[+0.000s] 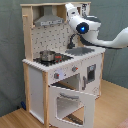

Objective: Play with the kitchen

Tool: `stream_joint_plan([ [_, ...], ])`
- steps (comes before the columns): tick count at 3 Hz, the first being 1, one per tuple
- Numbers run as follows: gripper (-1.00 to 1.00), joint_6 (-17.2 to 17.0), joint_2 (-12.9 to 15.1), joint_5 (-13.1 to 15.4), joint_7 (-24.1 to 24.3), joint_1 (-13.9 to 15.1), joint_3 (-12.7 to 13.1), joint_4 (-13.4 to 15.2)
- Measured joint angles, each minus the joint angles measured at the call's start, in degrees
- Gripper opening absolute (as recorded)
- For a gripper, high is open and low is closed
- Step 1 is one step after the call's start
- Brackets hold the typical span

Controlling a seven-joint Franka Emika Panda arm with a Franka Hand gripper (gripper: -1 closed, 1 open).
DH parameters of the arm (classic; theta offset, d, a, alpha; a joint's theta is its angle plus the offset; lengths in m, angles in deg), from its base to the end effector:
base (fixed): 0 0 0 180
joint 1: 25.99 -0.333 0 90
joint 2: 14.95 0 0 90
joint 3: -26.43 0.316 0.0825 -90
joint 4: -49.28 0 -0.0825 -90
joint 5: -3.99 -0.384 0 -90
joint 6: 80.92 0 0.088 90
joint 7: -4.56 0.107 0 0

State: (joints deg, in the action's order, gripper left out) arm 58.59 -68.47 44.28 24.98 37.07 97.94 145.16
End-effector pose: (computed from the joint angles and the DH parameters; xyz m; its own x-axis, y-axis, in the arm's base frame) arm 0.4435 0.4042 0.6936 0.3861 0.8087 0.4438 -0.3502 -0.3166 0.8815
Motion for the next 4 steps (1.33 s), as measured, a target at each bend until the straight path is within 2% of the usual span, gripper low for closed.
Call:
stream_joint_plan([
  [1, -1.00, -2.1, 0.0, -0.9, 0.0, -2.1, 0.4, 0.0],
  [2, 1.00, -2.6, 0.0, -1.0, 0.0, -2.4, 0.4, 0.0],
  [3, 1.00, -4.7, 0.0, -1.2, 0.1, -4.0, 0.2, 0.2],
  [4, 1.00, -8.2, 0.0, -1.5, 0.7, -8.1, -0.6, 2.0],
])
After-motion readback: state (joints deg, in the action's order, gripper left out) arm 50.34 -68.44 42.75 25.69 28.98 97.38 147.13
